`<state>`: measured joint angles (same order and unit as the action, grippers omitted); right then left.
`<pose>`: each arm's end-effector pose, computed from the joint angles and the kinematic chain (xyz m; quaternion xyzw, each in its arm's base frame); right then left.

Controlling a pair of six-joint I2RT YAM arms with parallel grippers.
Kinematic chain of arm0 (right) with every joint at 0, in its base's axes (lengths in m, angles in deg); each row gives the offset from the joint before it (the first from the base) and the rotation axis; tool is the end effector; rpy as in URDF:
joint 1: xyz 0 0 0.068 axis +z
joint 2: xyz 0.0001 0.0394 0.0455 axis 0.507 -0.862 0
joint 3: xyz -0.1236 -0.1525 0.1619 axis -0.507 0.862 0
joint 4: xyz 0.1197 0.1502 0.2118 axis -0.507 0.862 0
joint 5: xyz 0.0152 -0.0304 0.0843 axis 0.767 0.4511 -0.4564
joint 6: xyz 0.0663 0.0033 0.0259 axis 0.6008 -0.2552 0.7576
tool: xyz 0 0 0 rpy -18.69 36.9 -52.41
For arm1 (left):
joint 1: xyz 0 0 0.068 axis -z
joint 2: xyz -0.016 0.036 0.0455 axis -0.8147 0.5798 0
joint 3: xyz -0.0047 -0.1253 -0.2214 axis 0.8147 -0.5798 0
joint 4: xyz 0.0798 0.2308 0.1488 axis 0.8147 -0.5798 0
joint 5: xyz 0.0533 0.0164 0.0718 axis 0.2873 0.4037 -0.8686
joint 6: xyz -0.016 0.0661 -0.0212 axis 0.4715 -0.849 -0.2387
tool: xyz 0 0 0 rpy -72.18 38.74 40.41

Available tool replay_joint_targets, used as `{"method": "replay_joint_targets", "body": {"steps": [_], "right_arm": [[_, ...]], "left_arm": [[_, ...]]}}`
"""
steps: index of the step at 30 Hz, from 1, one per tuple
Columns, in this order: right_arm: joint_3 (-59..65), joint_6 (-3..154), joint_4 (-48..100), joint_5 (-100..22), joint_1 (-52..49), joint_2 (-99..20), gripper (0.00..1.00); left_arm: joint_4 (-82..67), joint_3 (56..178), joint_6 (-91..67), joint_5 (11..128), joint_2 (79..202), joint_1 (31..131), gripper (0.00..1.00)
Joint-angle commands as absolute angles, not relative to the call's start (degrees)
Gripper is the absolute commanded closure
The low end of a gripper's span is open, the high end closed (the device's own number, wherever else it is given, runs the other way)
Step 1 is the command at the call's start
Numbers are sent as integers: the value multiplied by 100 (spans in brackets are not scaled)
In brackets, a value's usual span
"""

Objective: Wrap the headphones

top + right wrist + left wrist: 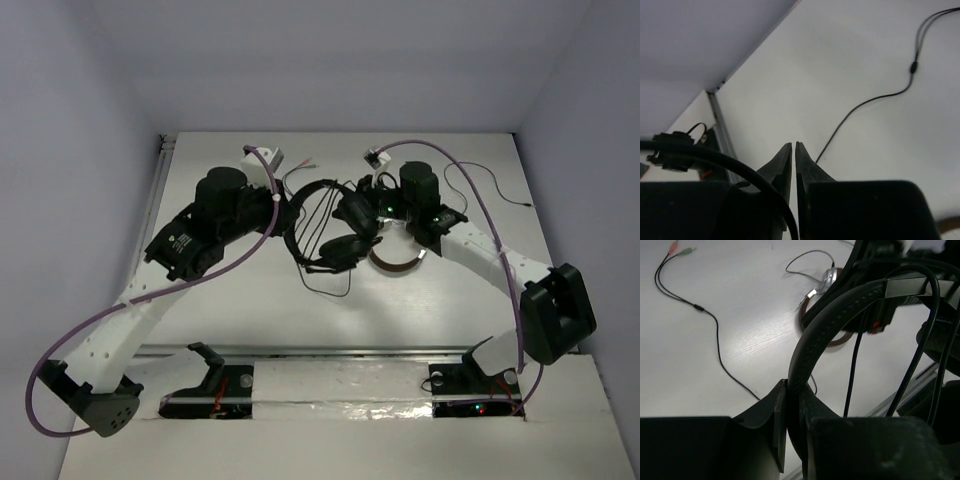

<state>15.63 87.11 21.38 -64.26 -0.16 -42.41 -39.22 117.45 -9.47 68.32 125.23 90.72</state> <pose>0.3176 0.2222 0.2818 -0.2471 0.7477 0.4415 0.4300 0.2203 -0.1700 0.4032 0.1916 0.7815 -0.2954 0.5150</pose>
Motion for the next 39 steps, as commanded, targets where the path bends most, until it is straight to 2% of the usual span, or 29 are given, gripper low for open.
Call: {"method": "replay_joint_targets", "body": {"steps": [1,7,16,25,34,38,39], "right_arm": [[2173,9844,-500,-7663,-75,-4424,86],[2622,10874,-2201,-7945,-75,-5092,83],[2702,11507,-3389,-8121,267,-5857,83],[2983,11727,-3865,-7972,935,-6323,82],[3668,11842,-4121,-7805,1611,-6289,78],[4099,11745,-3945,-7497,1989,-5956,87],[4256,11745,-3919,-7392,2103,-5894,92]], "left_arm": [[-3184,12382,-487,7123,12398,8963,100],[-2867,13014,-144,7123,12609,8963,100],[-2559,13428,366,7237,12846,8840,100],[-2287,13718,700,6825,13066,8339,100],[-1892,13359,990,5682,13277,7909,100],[-1549,12928,1219,5585,13312,7829,100],[-1496,12849,1254,5559,13321,7768,100]]}}
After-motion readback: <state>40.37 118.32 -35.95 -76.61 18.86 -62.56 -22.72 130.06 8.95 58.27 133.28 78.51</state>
